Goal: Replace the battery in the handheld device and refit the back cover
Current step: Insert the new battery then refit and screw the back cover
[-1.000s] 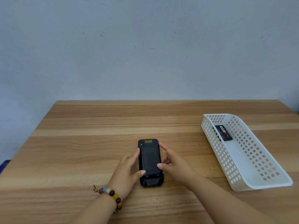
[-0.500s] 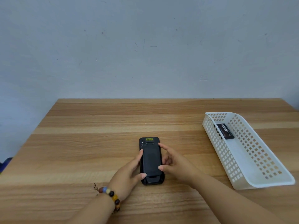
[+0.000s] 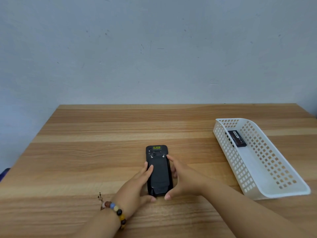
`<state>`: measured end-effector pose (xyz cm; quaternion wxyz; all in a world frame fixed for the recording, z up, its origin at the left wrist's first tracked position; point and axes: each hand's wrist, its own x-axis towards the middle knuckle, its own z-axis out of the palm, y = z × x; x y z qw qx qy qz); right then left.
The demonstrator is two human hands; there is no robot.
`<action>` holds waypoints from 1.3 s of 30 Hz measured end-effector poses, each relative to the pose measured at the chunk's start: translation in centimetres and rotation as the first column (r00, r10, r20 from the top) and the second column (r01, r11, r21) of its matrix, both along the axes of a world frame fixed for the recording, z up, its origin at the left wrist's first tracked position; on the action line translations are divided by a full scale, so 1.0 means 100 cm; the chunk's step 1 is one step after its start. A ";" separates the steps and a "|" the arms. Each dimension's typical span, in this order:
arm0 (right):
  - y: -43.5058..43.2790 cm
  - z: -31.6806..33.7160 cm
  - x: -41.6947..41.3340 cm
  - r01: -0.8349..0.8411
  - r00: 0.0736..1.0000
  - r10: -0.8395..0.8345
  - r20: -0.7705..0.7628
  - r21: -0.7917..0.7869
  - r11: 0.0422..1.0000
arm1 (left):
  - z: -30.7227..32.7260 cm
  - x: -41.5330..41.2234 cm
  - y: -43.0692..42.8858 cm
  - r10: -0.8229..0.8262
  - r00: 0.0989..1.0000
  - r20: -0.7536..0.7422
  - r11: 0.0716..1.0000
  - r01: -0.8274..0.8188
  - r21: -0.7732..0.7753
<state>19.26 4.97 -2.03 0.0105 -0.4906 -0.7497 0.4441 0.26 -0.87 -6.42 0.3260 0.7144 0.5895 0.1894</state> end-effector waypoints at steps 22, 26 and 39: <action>-0.001 -0.004 -0.007 -0.043 0.992 0.032 0.119 0.091 0.995 | -0.005 0.001 -0.001 0.001 0.999 0.047 0.997 -0.004 0.080; -0.002 -0.006 -0.006 -0.054 0.993 0.046 0.112 0.070 0.996 | -0.004 -0.001 0.002 -0.010 1.000 0.009 0.997 0.009 0.082; 0.015 -0.019 -0.020 0.427 0.904 -0.425 -0.047 0.029 0.904 | 0.001 -0.007 0.016 -0.165 0.971 -0.171 0.975 0.186 0.118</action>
